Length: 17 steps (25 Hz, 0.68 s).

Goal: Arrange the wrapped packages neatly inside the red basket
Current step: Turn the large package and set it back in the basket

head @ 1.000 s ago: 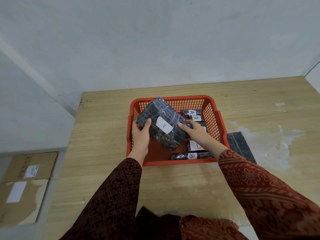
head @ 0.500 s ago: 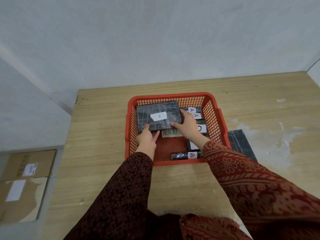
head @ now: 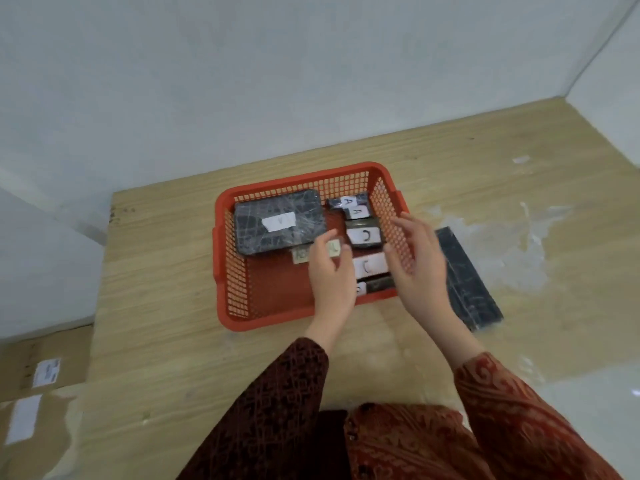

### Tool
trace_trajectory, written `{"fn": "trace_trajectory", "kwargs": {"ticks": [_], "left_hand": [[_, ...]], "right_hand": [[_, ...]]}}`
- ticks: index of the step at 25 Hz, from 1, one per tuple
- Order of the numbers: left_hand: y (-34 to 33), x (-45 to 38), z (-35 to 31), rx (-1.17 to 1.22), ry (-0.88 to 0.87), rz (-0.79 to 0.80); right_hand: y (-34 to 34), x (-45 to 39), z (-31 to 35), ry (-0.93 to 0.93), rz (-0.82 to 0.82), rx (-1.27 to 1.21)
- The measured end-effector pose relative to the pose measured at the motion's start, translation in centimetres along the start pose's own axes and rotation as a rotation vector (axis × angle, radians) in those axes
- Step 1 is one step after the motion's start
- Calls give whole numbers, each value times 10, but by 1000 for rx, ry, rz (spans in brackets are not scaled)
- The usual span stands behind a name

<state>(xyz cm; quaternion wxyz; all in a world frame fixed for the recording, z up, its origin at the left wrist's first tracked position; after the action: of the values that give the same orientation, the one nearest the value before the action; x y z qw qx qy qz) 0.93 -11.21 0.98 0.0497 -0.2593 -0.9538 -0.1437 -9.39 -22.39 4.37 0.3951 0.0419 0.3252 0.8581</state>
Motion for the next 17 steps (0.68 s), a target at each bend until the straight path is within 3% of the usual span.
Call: {"fn": "trace_trajectory", "kwargs": {"ticks": [4, 7, 9, 11, 14, 17], "left_hand": [[-86, 5, -41, -523, -529, 422], [-154, 17, -31, -1083, -829, 732], [-184, 21, -15, -1420, -895, 840], [-203, 17, -1, -1634, -818, 884], [-215, 9, 8, -1728, -710, 905], [-224, 6, -30, -1492, -979, 757]], "right_hand": [[58, 53, -73, -208, -202, 69], [54, 84, -136, -463, -62, 309], [42, 96, -163, -580, 52, 411], [34, 97, -171, -561, 76, 420], [50, 86, -166, -485, -34, 276], [87, 81, -151, -475, -207, 2]]}}
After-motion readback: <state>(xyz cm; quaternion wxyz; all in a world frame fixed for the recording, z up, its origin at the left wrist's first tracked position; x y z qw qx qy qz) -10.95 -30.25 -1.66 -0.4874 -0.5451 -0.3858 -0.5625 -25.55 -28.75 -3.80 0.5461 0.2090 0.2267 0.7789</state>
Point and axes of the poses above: each hand's wrist, its own x-axis away from the middle knuckle, its own y-axis out of the back of the hand, z = x × y, the point moved 7 cm from there along -x, towards the middle knuckle, and after that the axes turned 4 degrees about z, right-handed, at the moved point
